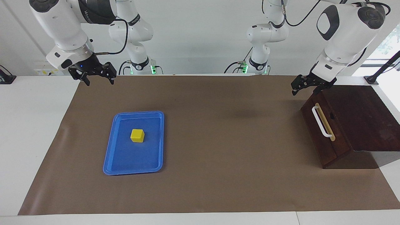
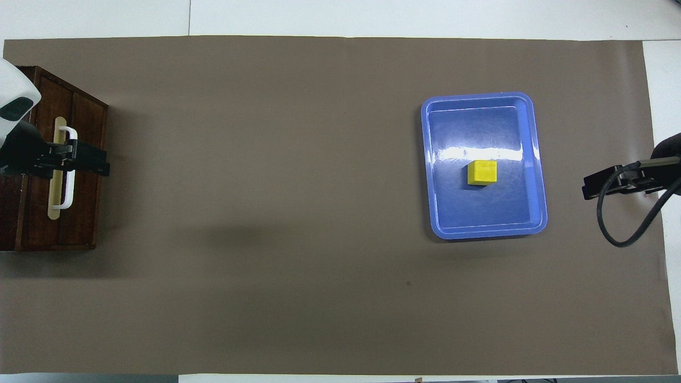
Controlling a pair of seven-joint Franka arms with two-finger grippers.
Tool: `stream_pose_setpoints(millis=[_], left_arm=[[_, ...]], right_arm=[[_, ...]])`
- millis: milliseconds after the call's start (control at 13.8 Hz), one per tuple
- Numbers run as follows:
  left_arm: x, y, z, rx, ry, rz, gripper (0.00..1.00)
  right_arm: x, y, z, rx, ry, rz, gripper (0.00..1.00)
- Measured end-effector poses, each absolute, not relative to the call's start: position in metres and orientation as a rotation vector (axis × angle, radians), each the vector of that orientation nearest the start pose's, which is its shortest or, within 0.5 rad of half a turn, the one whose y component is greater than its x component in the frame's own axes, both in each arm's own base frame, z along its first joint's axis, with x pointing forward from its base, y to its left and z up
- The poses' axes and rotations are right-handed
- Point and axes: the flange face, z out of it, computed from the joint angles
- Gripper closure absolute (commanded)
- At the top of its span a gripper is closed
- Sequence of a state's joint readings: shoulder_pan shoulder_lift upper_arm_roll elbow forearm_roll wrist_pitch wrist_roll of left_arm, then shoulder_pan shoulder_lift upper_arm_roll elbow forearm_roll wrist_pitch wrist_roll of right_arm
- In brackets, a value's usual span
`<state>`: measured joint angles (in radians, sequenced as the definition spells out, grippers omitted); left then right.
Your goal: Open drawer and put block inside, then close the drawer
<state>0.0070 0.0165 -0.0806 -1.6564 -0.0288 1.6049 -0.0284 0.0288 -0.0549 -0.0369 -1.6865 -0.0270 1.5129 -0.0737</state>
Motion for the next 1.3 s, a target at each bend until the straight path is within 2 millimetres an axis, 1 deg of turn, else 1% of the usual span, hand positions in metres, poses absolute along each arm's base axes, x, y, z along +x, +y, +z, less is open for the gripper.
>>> stream_pose_setpoints(millis=[652,869,1086,1159,1303], left_arm=[[0.558,-0.045,0.579,-3.166,0.071,0.097,0.00],[0.559,-0.040,0.579,-3.092,0.090,0.078,0.00],[0.562,-0.042,0.579,-3.037,0.124,0.040,0.00],[0.563,-0.041,0.574,-3.005,0.139,0.029,0.00],[0.566,-0.041,0.553,-2.944,0.186,0.014,0.00]], right_arm=[[0.528,-0.014,0.595,-3.154,-0.086,0.192,0.00],[0.528,-0.014,0.595,-3.154,-0.084,0.192,0.00],[0.528,-0.015,0.595,-3.154,-0.082,0.192,0.00],[0.528,-0.015,0.595,-3.153,-0.082,0.192,0.00],[0.528,-0.015,0.595,-3.153,-0.082,0.192,0.00]])
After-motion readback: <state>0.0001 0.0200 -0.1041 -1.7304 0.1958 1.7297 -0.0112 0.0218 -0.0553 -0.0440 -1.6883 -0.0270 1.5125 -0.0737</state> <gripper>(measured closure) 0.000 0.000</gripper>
